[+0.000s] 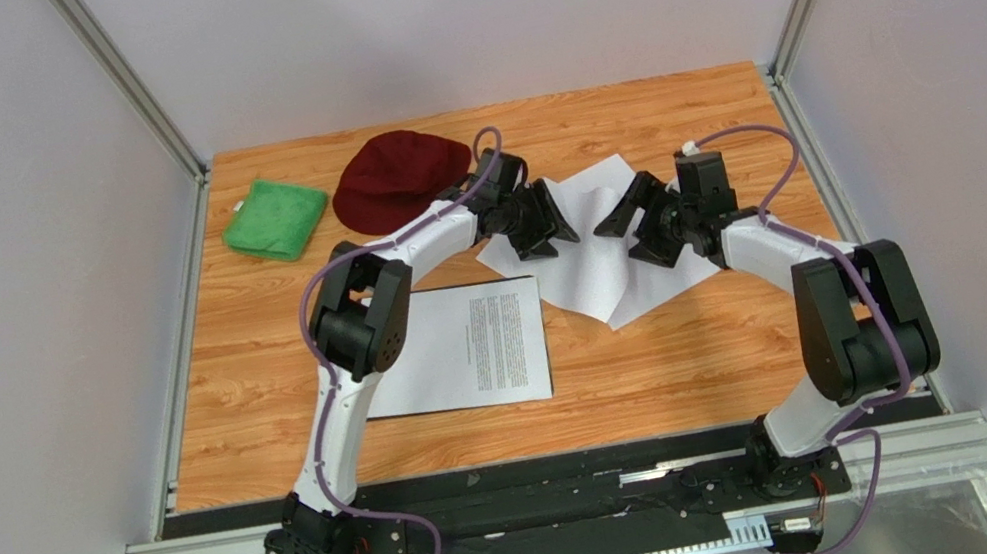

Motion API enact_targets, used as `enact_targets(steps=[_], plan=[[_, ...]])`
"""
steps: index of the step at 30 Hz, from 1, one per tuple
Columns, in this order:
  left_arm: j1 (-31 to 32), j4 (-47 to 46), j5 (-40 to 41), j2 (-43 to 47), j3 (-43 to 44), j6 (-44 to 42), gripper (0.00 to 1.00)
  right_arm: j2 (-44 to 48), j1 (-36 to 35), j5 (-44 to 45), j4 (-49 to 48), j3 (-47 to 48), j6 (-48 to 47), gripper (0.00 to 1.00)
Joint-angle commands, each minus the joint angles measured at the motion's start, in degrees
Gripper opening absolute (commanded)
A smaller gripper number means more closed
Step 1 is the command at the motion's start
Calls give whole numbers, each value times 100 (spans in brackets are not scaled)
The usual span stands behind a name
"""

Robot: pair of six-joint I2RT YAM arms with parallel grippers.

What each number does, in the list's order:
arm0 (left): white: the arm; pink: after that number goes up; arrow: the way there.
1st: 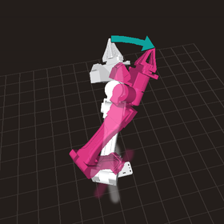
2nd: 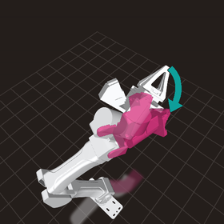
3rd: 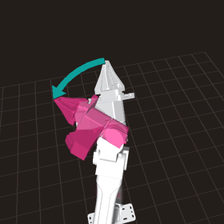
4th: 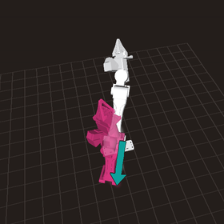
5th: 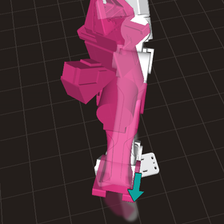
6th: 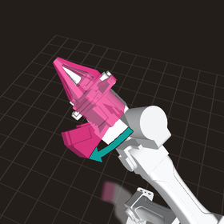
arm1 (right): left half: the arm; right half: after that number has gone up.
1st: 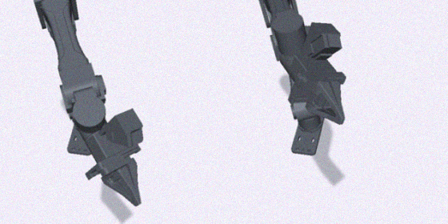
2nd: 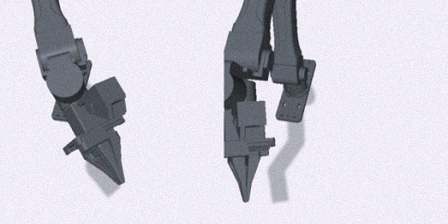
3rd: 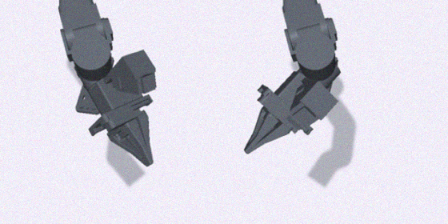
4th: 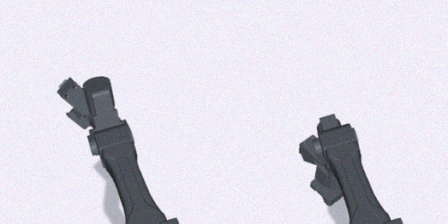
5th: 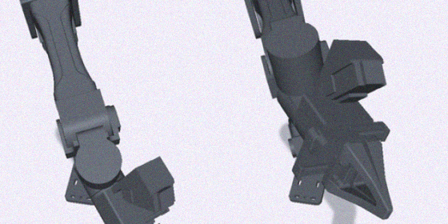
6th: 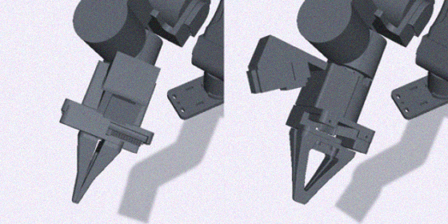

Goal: Put the files into the folder

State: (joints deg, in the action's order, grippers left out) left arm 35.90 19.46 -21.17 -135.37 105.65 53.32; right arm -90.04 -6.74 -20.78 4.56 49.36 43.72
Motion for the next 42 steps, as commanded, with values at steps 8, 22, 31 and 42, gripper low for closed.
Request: enact_targets(steps=[8,22,31,42], plan=[[128,-259,-265,-60,-316,170,59,654,-20,-541,-2108,-1288,1903,80],[128,-329,-450,151,-563,12,60,1664,-64,223,-1730,-2087,2834,79],[128,-426,-546,90,-606,-41,61,1700,-116,346,-1369,-2176,3484,79],[137,-443,-485,99,-589,-59,61,1981,-266,118,-947,-2237,3993,77]])
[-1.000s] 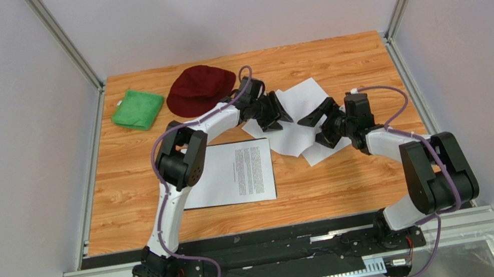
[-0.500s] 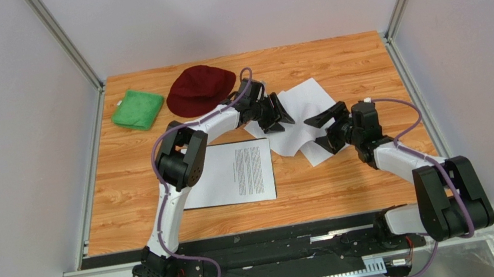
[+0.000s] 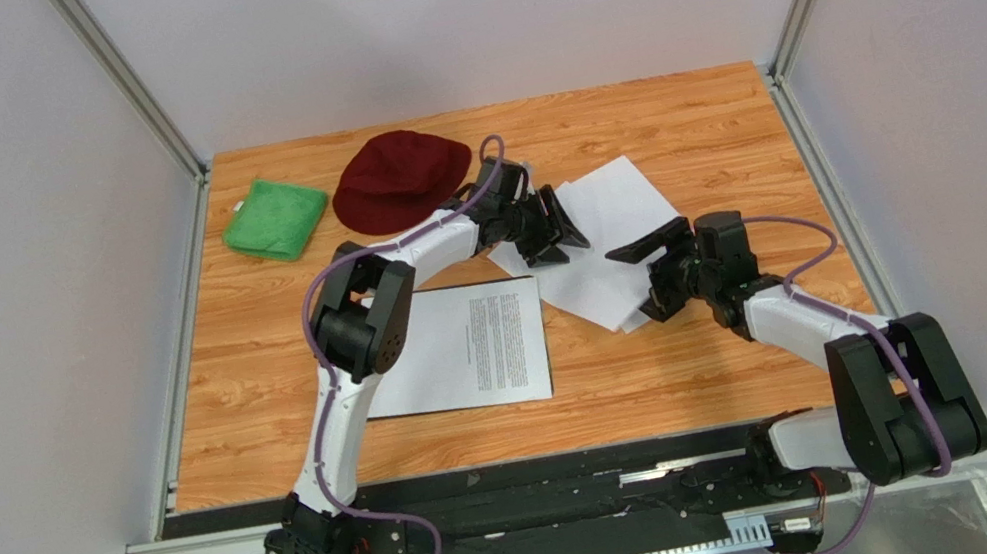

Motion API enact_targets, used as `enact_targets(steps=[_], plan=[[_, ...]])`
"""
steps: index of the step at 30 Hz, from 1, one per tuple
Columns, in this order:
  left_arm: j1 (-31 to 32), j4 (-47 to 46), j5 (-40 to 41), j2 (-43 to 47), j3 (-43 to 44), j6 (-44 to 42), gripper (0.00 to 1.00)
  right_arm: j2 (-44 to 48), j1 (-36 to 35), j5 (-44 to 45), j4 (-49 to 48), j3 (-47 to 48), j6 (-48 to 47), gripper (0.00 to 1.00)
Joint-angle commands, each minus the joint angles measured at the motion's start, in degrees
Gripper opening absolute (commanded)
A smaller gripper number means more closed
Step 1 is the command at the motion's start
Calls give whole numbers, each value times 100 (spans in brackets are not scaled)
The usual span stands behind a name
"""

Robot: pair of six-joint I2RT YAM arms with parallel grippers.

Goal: Put the files into the folder

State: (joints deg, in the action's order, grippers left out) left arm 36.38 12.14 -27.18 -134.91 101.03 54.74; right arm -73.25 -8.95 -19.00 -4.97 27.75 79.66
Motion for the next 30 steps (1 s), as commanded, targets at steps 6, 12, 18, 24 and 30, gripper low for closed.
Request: enact_targets(steps=[6,12,18,24,30], plan=[[80,342,160,53,-163,-306,62,699,7,740,462,99,-151,70],[80,236,73,-35,-145,-201,62,365,25,1127,551,126,-600,61],[88,324,29,-88,21,-227,62,-39,95,1232,287,-24,-557,56],[88,394,-120,-149,197,-349,63,39,218,1443,181,-182,-775,44],[159,1342,-174,113,1233,-1455,84,460,262,2172,505,256,-1907,0]])
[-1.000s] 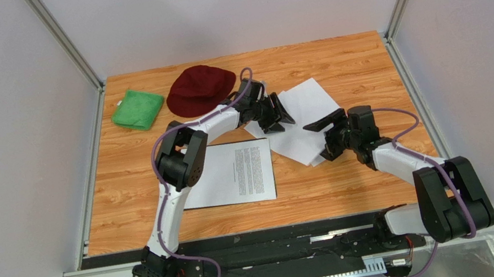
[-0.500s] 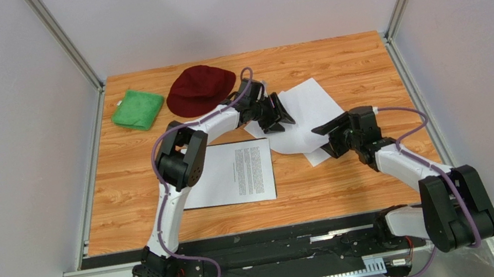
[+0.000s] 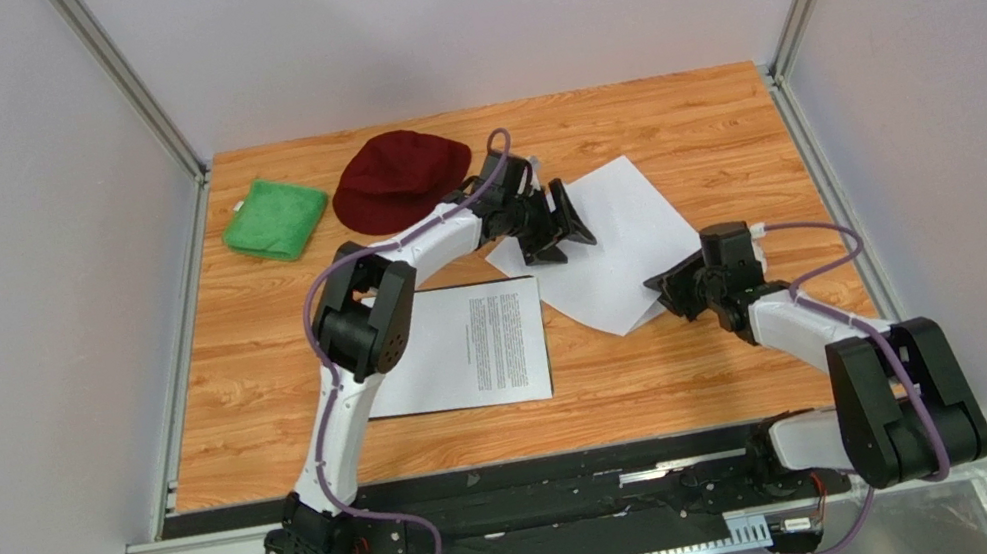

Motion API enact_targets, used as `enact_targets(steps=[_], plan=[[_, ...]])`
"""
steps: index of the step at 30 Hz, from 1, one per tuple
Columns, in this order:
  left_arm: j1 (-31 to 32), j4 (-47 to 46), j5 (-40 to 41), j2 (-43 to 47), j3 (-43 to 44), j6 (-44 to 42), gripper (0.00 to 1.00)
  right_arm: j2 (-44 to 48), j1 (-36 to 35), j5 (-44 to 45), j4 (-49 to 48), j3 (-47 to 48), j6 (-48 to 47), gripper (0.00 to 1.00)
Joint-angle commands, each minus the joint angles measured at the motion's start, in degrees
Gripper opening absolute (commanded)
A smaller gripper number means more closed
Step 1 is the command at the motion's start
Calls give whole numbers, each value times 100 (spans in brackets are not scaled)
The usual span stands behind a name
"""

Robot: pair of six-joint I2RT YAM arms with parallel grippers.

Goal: Put the files into the folder

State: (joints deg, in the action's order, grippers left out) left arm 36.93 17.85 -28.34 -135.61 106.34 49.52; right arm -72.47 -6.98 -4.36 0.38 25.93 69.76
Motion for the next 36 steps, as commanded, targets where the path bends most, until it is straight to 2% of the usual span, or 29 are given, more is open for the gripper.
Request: enact_targets(steps=[1,3,4,6,7,8,9,10,11,12,13,15,16,18,19,21,22,25,28,31,32,36], plan=[[95,1156,-40,297,1060,-1118,86,452,74,839,458,865,-1442,0],[78,1649,91,692,1449,-1739,90,688,83,1138,752,1359,-2094,0],[17,2061,152,885,1633,-1944,90,760,74,1157,1022,1631,-2768,0],[-115,2345,512,1728,1452,-2356,95,936,66,982,1270,2467,-3343,0],[-307,2381,644,2088,902,-2437,95,954,57,763,1341,2704,-3911,0],[-439,2338,967,2848,523,-2490,96,858,-48,274,1455,3298,-4091,0],[-597,2294,1127,3239,136,-2491,95,787,-153,182,1656,3574,-4276,0],[-991,2233,1242,3599,-625,-2473,95,682,-302,85,2006,3890,-4425,0],[-1229,2215,1321,4264,-989,-2447,95,455,-599,-177,2166,4372,-4618,0],[-1493,2249,1383,4567,-1341,-2377,93,331,-794,-275,2324,4620,-4655,0],[-2052,2284,1427,4866,-2006,-2342,92,225,-961,-398,2465,4796,-4664,0],[-2618,2294,1480,5692,-2651,-2420,90,-91,-1488,-1091,2458,5235,-4559,0],[-3134,2337,1541,5930,-3193,-2481,90,-197,-1682,-1276,2319,5342,-4446,0],[-3576,2390,1621,6476,-3810,-2718,88,-522,-2288,-1979,2107,5623,-4130,0],[-3944,2503,1638,6590,-3971,-2780,87,-619,-2481,-2172,1828,5868,-3989,0],[-4210,2566,1586,6784,-4348,-2921,86,-856,-2930,-2848,1406,6011,-3316,0],[-4385,2609,1551,6793,-4437,-2965,86,-909,-3132,-3121,777,6029,-3067,0],[-4484,2593,1656,6785,-4675,-3053,84,-927,-3265,-3703,-352,5636,-2117,0],[-4466,2461,1481,6462,-4728,-3246,79,-778,-3082,-3591,-286,4890,-2088,0],[-4344,2443,1717,6039,-4658,-3439,75,-629,-2574,-3580,-362,3985,-1932,0],[-4265,2460,1900,5716,-4614,-3588,73,-646,-2458,-3659,-494,3407,-1931,0],[-3712,2618,2192,4914,-4255,-3932,73,-1128,-2018,-3914,-714,2619,-2369,0]])
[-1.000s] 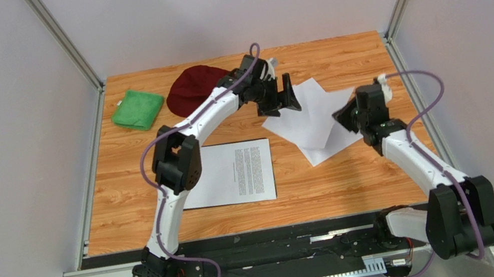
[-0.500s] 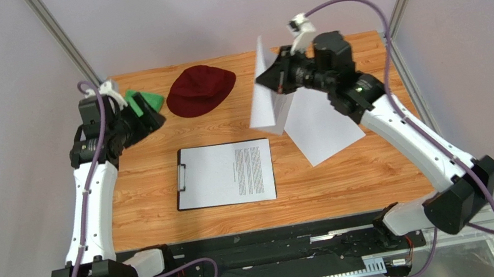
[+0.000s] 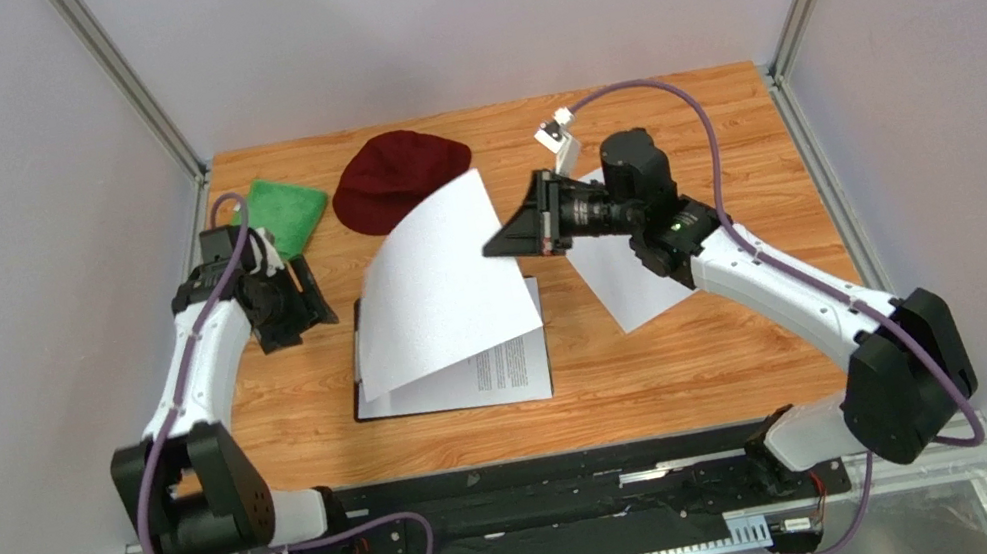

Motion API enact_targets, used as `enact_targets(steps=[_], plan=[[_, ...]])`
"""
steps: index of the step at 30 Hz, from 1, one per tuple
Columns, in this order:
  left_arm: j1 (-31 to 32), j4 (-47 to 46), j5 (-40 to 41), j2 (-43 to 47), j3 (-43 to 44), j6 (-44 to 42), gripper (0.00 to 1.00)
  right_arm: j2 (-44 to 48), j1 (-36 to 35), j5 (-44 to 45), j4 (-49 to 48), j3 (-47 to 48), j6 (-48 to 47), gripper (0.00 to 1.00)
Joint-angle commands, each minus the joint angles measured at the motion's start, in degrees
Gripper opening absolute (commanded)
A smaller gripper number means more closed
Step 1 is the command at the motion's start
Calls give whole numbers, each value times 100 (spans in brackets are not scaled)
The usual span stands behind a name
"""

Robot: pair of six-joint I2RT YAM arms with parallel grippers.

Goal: Put the files into the folder

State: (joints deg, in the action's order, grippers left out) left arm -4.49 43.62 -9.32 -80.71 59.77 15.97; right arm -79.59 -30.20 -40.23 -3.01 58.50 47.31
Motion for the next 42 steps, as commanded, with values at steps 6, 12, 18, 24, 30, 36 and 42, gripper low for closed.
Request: enact_targets(steps=[6,12,18,24,30,36,42], plan=[[1098,270,800,-1386,790,-928,84,-1278,383,-496,-8,-664,-960,0],[1328,261,792,-1685,765,-929,77,-1366,585,-65,202,-700,-1004,0],[1337,121,765,-1659,650,-850,73,-1357,778,665,600,-822,-1163,0],[1337,147,765,-1825,633,-902,71,-1445,787,719,-41,-1042,-575,0],[1337,270,897,-2107,694,-990,54,-1436,594,823,-192,-999,-328,0],[1346,226,827,-2124,659,-990,59,-1436,523,867,-227,-1007,-301,0],[1346,288,836,-2300,668,-999,53,-1401,523,938,-192,-1051,-328,0]])
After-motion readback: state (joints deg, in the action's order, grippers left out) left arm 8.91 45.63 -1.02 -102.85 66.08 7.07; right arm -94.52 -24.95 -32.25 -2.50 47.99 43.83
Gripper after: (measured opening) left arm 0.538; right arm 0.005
